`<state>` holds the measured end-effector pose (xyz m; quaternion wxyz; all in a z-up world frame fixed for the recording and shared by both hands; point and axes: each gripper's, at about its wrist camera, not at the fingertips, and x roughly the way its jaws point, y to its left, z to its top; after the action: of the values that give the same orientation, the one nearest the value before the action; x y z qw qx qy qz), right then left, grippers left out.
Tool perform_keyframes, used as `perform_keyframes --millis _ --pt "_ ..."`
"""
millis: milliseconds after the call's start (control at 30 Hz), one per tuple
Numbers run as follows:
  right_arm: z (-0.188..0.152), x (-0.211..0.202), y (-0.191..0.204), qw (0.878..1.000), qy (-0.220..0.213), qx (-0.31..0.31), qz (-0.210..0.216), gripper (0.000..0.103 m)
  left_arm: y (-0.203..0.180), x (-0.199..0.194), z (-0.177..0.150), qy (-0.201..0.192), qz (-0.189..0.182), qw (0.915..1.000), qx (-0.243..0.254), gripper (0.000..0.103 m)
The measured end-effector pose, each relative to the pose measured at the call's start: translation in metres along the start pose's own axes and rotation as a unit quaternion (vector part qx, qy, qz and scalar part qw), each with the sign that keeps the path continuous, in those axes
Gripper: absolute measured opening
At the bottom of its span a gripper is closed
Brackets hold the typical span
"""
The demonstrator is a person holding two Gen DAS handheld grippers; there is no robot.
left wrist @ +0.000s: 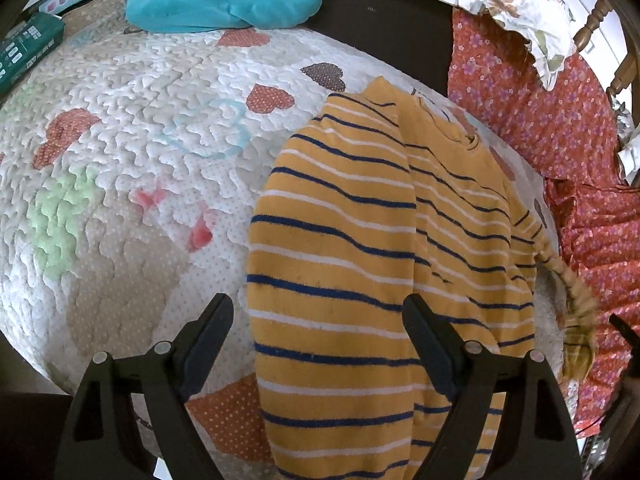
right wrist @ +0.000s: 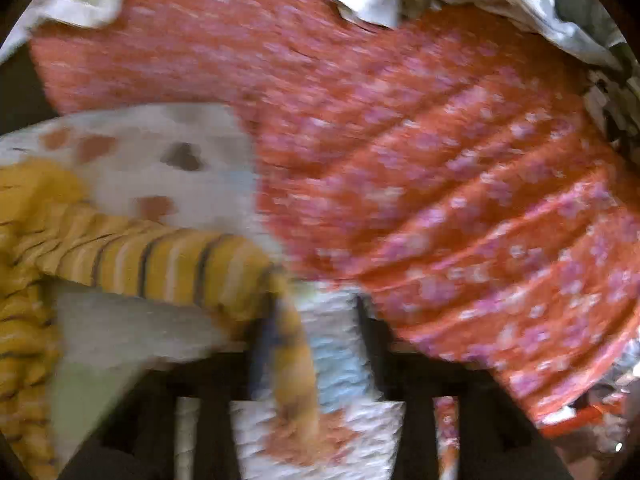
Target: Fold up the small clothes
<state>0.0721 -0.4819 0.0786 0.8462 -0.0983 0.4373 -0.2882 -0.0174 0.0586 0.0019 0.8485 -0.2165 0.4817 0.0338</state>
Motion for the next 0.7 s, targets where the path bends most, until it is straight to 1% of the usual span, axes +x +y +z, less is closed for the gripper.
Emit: perform_keyframes --millis 33,100,167,200,300,367,400,433,467,500,533,567,633,700 --pt "0.002 0.001 -0.011 0.999 0.003 0.03 0.033 0.061 0.001 0.0 0.0 0.002 0.001 1.0 -0.001 0.086" --pt "0.0 -0.002 -0.018 0.995 0.003 0.06 0.076 0.069 0.003 0.002 0.002 0.003 0.003 1.0 -0.007 0.086" --pt "-0.007 -0.006 -0.012 0.992 0.006 0.059 0.108 0.069 0.004 0.004 0.005 0.006 0.005 0.9998 -0.016 0.086" --pt "-0.011 -0.006 -0.003 0.99 0.011 0.051 0.133 0.069 0.006 0.005 0.007 0.007 0.004 0.9997 -0.023 0.086" --pt "-0.027 -0.008 0.029 0.981 0.035 0.032 0.188 0.069 0.013 0.004 0.013 0.001 0.007 0.9993 -0.037 0.086" --pt "-0.039 -0.011 0.053 0.971 0.055 0.026 0.23 0.069 0.023 -0.002 0.018 -0.014 0.025 0.9986 -0.044 0.086" --pt "-0.045 -0.014 0.063 0.964 0.064 0.026 0.255 0.069 0.03 -0.007 0.021 -0.026 0.044 0.9975 -0.048 0.086" --pt "-0.05 -0.02 0.077 0.955 0.074 0.027 0.284 0.069 0.037 -0.011 0.023 -0.034 0.06 0.9962 -0.052 0.086" --pt "-0.053 -0.028 0.093 0.943 0.086 0.028 0.321 0.069 0.049 -0.017 0.026 -0.046 0.083 0.9937 -0.061 0.086" --pt "-0.055 -0.037 0.108 0.929 0.094 0.026 0.356 0.069 0.058 -0.02 0.027 -0.052 0.095 0.9918 -0.067 0.086" --pt "-0.058 -0.05 0.13 0.91 0.102 0.016 0.402 0.07 0.069 -0.025 0.028 -0.059 0.109 0.9893 -0.077 0.086" --pt "-0.061 -0.061 0.147 0.896 0.108 0.004 0.431 0.07 0.084 -0.03 0.028 -0.065 0.123 0.986 -0.092 0.086" --pt "-0.071 -0.089 0.189 0.859 0.116 -0.032 0.497 0.07 0.106 -0.036 0.027 -0.07 0.133 0.982 -0.114 0.086" --pt "-0.082 -0.111 0.22 0.835 0.121 -0.064 0.533 0.07 0.127 -0.041 0.025 -0.07 0.14 0.9778 -0.139 0.086"
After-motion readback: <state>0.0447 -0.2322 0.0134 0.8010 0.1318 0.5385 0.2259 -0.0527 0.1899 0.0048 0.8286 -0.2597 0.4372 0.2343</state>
